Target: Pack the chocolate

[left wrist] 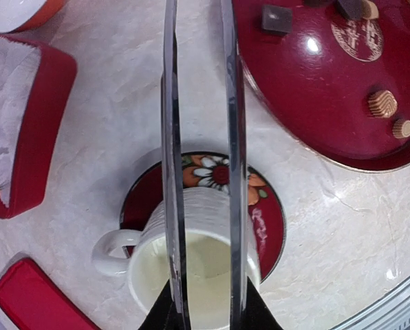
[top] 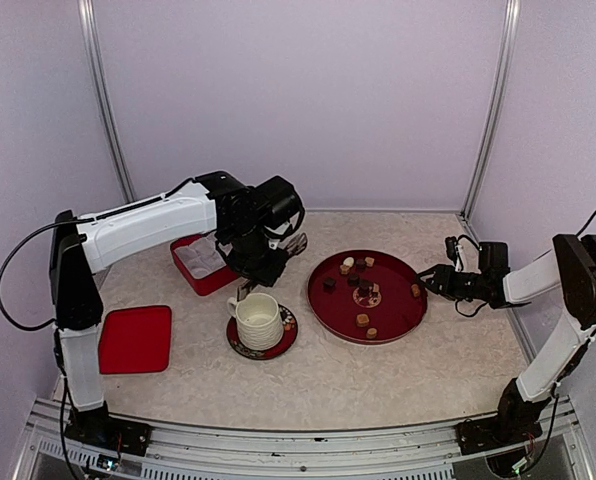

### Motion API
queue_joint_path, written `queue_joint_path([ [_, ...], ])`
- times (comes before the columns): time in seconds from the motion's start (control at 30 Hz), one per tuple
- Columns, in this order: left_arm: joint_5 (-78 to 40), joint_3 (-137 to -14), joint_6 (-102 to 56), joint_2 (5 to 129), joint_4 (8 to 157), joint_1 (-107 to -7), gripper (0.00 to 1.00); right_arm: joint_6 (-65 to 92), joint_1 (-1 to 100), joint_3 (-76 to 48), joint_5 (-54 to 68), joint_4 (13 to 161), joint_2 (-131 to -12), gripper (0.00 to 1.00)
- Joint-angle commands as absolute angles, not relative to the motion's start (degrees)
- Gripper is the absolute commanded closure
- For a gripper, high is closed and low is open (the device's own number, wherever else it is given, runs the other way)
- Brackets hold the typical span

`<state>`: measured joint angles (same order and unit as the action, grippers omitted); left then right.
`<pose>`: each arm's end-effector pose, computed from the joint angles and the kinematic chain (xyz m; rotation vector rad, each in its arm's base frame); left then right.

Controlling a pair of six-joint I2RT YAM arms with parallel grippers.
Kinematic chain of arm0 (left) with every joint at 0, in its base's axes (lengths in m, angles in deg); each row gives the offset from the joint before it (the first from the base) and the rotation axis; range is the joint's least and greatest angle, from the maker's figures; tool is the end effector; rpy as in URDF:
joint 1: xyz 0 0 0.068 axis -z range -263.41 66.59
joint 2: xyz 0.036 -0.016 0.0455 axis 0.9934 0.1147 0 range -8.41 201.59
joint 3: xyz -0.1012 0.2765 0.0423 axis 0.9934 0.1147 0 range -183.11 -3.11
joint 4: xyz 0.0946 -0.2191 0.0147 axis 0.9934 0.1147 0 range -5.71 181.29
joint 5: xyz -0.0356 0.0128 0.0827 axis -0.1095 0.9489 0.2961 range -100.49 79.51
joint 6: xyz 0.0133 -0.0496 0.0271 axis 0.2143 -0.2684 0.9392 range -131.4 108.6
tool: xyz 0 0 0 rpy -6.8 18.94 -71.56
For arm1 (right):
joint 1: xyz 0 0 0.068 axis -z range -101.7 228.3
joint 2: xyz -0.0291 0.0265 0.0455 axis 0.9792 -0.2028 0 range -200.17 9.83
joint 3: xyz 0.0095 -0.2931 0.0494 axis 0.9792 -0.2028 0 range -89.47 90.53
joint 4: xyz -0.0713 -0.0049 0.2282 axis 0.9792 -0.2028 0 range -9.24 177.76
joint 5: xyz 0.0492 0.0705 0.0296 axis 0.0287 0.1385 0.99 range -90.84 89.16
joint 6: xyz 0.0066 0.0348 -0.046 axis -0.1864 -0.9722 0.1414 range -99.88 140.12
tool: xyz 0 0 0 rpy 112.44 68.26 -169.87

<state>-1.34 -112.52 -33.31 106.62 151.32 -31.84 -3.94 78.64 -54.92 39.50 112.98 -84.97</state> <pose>0.2554 -0.3113 0.3040 0.6844 2.7187 -0.0762 0.2927 0.0252 0.1789 0.0527 2.1839 1.0006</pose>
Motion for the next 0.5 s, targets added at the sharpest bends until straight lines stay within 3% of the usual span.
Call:
queue_joint_path([
  [0.0,-0.87,-106.1,-34.57,100.39,149.25,-35.44,0.79,-3.53,79.26,-54.66,40.29,113.36,-85.13,0.44],
  [0.47,-2.97,-87.12,-36.76,85.74,148.19,-47.28,0.79,-4.14,79.26,-54.34,40.97,113.94,-85.22,0.44],
])
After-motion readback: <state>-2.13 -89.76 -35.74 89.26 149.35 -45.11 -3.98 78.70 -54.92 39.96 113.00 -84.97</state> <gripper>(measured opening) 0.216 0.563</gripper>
